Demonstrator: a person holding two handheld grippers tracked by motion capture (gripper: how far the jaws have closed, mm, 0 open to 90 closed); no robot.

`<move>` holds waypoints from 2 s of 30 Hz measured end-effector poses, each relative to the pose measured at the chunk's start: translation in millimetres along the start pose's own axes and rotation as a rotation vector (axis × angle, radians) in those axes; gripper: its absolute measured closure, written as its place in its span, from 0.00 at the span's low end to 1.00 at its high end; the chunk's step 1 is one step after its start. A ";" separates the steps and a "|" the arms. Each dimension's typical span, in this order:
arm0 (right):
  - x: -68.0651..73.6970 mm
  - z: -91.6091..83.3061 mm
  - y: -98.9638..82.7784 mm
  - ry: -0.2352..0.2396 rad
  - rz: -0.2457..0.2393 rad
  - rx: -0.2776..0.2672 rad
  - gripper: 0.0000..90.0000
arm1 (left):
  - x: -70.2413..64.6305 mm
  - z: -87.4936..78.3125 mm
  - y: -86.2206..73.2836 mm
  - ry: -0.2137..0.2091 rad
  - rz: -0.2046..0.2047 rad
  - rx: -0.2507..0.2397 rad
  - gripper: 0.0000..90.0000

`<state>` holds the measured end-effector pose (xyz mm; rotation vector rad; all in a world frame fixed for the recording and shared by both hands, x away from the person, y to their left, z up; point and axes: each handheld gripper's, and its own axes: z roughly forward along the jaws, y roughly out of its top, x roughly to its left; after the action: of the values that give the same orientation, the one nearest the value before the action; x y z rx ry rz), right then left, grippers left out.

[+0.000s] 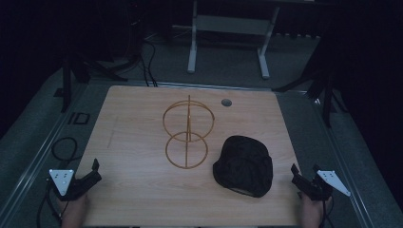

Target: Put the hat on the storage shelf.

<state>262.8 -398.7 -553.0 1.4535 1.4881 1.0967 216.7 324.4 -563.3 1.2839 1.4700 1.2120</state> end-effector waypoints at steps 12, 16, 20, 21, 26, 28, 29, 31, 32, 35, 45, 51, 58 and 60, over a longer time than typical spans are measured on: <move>-3.3 -9.0 13.7 0.127 0.052 0.023 0.14 | -0.9 0.9 0.3 0.002 0.004 0.006 0.02; 8.3 -17.9 35.1 0.243 0.014 0.044 0.15 | -0.9 0.8 0.3 0.002 0.004 0.006 0.02; 28.8 -18.2 47.1 0.322 -0.053 0.102 0.14 | -1.0 0.7 0.3 0.001 0.005 0.005 0.02; 32.8 -17.6 48.9 0.367 -0.051 0.104 0.13 | -1.0 0.7 0.3 0.001 0.005 0.005 0.02; 55.5 -17.5 58.7 0.439 -0.122 0.092 0.14 | -0.6 0.4 0.2 -0.003 0.001 0.005 0.02; 65.6 -17.2 63.8 0.473 -0.147 0.096 0.14 | -0.5 0.4 0.3 -0.004 0.000 0.005 0.02; 71.1 -17.5 66.2 0.485 -0.164 0.093 0.15 | -0.5 0.5 0.3 -0.004 0.000 0.005 0.02; 82.6 -17.0 70.3 0.516 -0.204 0.100 0.15 | -0.5 0.5 0.3 -0.005 0.000 0.005 0.02; 88.1 -16.3 71.8 0.522 -0.227 0.101 0.15 | -0.4 0.5 0.3 -0.006 0.000 0.005 0.02; 103.5 -12.2 73.9 0.524 -0.312 0.119 0.17 | -0.1 0.2 0.2 -0.008 -0.001 0.006 0.02; 135.2 6.8 66.4 0.420 -0.502 0.137 0.25 | -0.2 0.2 0.2 -0.011 0.000 0.004 0.02; 143.2 7.5 61.6 0.364 -0.573 0.130 0.37 | -0.3 0.2 0.2 -0.010 0.000 0.004 0.02; 150.5 4.8 57.1 0.319 -0.668 0.111 0.59 | -0.3 0.1 0.2 -0.009 -0.001 0.005 0.02; 153.1 2.7 57.3 0.319 -0.700 0.093 0.69 | -0.2 0.1 0.2 -0.009 -0.002 0.006 0.02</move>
<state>276.5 -247.0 -493.6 0.7114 2.0741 0.8389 216.9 324.2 -563.1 1.2905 1.4688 1.1997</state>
